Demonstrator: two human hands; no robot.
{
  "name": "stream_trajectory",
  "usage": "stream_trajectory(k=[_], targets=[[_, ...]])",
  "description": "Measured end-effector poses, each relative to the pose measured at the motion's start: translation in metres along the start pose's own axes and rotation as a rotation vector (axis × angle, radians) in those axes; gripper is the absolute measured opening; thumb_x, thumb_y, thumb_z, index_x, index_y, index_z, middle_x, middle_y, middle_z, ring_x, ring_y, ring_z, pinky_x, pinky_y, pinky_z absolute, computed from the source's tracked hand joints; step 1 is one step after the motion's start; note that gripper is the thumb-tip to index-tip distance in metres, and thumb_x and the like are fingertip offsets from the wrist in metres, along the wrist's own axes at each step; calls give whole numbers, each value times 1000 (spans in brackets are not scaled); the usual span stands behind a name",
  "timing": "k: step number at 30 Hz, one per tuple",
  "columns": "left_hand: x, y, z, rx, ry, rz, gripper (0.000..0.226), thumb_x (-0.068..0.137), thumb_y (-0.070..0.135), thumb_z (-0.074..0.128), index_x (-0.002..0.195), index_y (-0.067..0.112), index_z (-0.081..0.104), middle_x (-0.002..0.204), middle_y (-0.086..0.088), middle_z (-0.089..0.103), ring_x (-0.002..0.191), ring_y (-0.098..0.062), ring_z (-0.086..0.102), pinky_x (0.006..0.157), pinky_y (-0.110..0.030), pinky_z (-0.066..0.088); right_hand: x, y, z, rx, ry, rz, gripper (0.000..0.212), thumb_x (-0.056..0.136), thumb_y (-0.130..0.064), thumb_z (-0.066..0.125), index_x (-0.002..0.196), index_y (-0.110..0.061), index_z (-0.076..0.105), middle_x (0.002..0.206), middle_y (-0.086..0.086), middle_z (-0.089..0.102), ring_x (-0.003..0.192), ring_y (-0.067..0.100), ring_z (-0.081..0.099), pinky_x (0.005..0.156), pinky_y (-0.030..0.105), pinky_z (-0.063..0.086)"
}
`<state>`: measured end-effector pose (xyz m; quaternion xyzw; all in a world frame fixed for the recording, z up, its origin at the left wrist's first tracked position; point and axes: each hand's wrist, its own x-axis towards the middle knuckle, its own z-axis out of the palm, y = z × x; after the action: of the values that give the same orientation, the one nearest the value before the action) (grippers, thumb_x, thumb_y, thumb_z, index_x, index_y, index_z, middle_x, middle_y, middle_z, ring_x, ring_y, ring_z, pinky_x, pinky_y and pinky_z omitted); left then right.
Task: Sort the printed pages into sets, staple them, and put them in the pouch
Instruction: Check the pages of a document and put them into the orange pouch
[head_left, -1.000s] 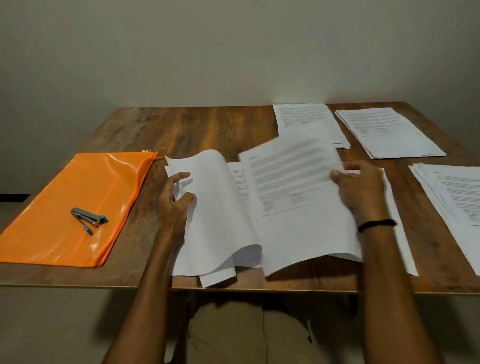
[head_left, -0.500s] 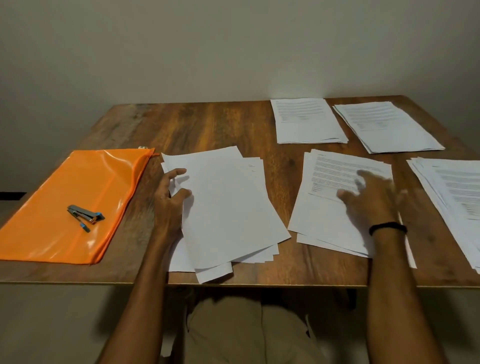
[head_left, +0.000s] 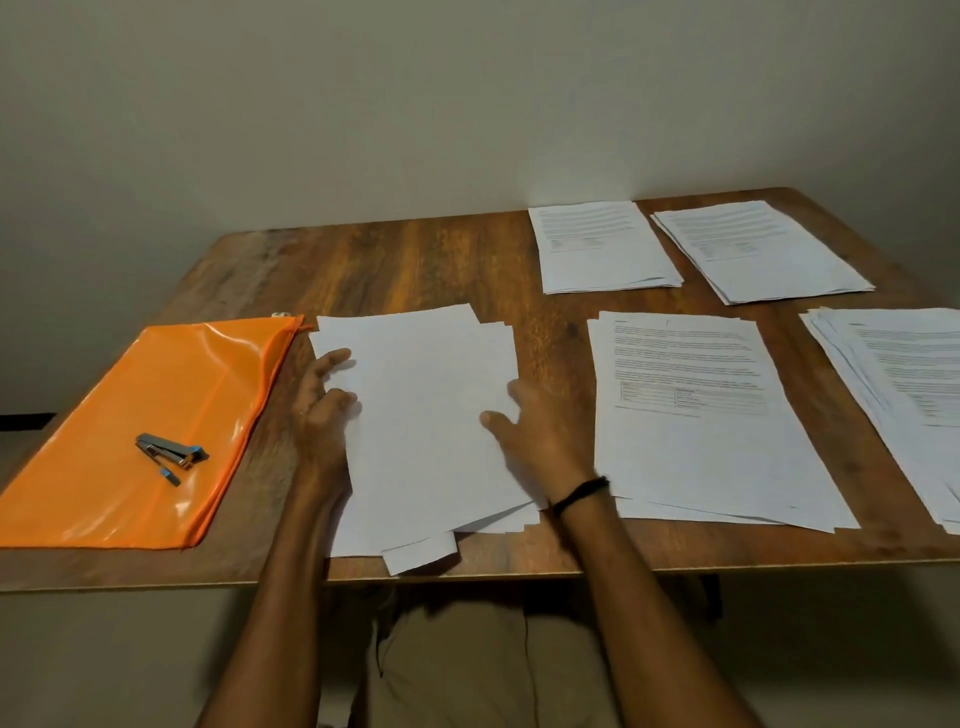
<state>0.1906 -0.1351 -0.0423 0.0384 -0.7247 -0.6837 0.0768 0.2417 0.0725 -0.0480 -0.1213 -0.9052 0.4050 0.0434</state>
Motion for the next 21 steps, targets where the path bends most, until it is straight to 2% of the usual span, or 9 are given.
stream_trajectory(k=[2,4,8,10,12,14,17,19,21], targets=[[-2,6,-8,4,8,-8,50,81,-3,58,123,24,63,111,-1,66,97,-24,68,75,-33,56,-3,-7,15,-26,106,19,46,95,-32,66,137,-16,56,137,4,59,118,22,61,93,32,51],[-2,11,-15,0,4,-45,56,83,-6,61,129,27,57,114,5,66,91,-19,71,63,-28,57,-4,-16,23,23,212,12,41,95,-25,67,134,-18,58,136,4,60,117,22,61,95,32,53],[-1,33,-21,20,-6,0,81,83,-15,64,146,33,44,138,8,53,102,-15,67,63,-19,56,-6,-26,29,149,280,0,42,96,-23,66,135,-20,54,130,3,64,110,20,66,84,25,53],[0,50,-25,28,-5,41,81,82,-18,62,145,32,48,128,12,61,93,-8,70,65,-17,56,-8,-30,28,232,289,7,43,98,-28,63,139,-22,51,128,1,67,106,18,67,79,21,49],[-1,72,-31,82,-4,108,71,82,-19,59,137,26,59,109,23,69,88,-2,70,68,-15,55,-9,-31,30,233,273,-24,44,99,-34,58,141,-23,51,132,0,65,111,17,66,84,24,52],[-5,96,-41,275,24,229,62,80,-14,55,121,30,70,108,14,73,89,-15,68,65,-16,52,-8,-29,34,161,220,-60,38,100,-38,57,134,-22,58,131,-2,65,110,16,65,87,26,53],[-11,139,-51,757,121,377,56,73,12,48,113,44,70,101,-17,72,75,-42,60,66,-35,55,-4,-20,33,86,189,-61,28,100,-33,58,122,-18,67,122,-1,70,102,15,67,79,19,48],[-22,163,-47,999,158,414,59,69,21,45,120,44,63,96,-12,73,74,-39,63,75,-48,58,-3,-14,29,73,198,-23,30,100,-31,59,124,-15,67,122,1,70,102,16,67,79,20,48],[-32,179,-33,1139,178,452,55,73,20,50,123,38,64,110,-10,72,88,-39,65,83,-51,56,-1,-10,26,58,205,-2,31,100,-31,59,124,-15,67,121,2,70,103,16,67,80,21,49]])
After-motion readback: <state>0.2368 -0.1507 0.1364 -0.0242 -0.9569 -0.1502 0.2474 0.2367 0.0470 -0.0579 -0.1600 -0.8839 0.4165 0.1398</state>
